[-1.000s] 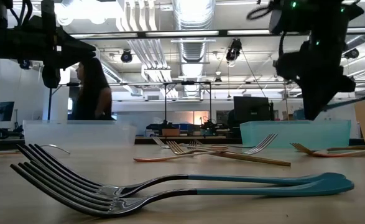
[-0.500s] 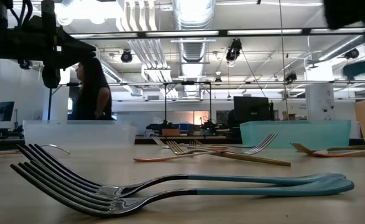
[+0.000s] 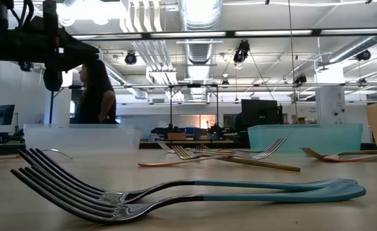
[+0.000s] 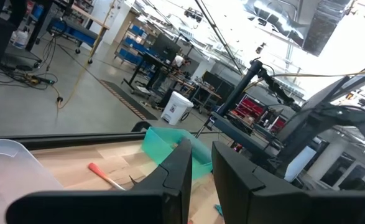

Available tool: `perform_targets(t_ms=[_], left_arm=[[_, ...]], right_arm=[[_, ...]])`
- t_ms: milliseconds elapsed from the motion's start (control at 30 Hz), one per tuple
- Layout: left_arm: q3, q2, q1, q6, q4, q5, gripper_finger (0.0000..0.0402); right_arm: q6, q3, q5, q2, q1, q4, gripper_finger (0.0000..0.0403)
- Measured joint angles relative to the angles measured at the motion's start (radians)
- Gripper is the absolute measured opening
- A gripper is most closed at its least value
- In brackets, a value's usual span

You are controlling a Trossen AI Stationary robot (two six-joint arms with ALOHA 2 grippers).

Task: Sort silverware by color (type)
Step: Put the blue fork into the orange bin, then put the golden fork into the green bin

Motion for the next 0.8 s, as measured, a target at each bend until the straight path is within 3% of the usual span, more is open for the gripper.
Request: perform_targets(t_ms=[300, 600, 800], left_arm=[[0.0, 0.002, 0.0, 0.0, 0.0, 0.0, 0.0046], [0.0, 0.002, 0.0, 0.0, 0.0, 0.0, 0.0046], [0.0, 0.003, 0.0, 0.0, 0.0, 0.0, 0.0046]], right_arm=[[-0.097, 0.159, -0.02, 0.145, 0.002, -0.138, 0.0028], [-0.053, 0.144, -0.019, 0.131, 0.003, -0.136, 0.0086], [-0.033, 0.144, -0.011, 0.093, 0.003, -0.159, 0.0097]])
